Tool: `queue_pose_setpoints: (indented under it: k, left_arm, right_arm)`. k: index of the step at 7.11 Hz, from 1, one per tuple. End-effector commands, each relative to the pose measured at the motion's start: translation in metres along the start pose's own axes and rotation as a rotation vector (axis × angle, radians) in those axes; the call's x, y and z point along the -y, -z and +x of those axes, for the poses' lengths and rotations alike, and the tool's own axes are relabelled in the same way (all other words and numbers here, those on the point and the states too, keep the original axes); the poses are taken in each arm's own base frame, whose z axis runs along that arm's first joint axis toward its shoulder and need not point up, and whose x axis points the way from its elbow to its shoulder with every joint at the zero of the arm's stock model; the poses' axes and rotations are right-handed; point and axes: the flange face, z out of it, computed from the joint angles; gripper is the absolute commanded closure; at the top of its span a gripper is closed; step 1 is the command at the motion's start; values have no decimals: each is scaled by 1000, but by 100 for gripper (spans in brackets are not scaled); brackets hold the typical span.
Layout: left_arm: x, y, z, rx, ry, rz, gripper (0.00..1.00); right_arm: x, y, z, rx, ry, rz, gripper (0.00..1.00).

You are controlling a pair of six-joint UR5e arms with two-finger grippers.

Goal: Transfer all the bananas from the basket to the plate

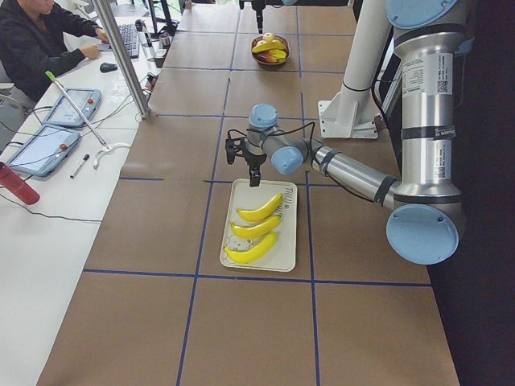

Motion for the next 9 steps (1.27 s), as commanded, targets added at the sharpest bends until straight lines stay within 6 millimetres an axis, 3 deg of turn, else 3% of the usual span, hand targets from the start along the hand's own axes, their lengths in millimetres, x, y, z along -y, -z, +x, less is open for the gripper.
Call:
queue_pose_setpoints:
  k: [1, 6, 7, 9]
  left_arm:
    - [2, 4, 8, -5, 1, 3, 0]
    - [1, 10, 12, -14, -3, 10, 0]
    - [1, 10, 12, -14, -3, 10, 0]
    - [1, 10, 13, -15, -2, 11, 0]
  right_arm:
    - [13, -57, -14, -9, 54, -44, 0]
    - [3, -89, -25, -26, 93, -94, 5]
    - [2, -91, -25, -30, 94, -95, 14]
    - [3, -88, -28, -26, 103, -90, 81]
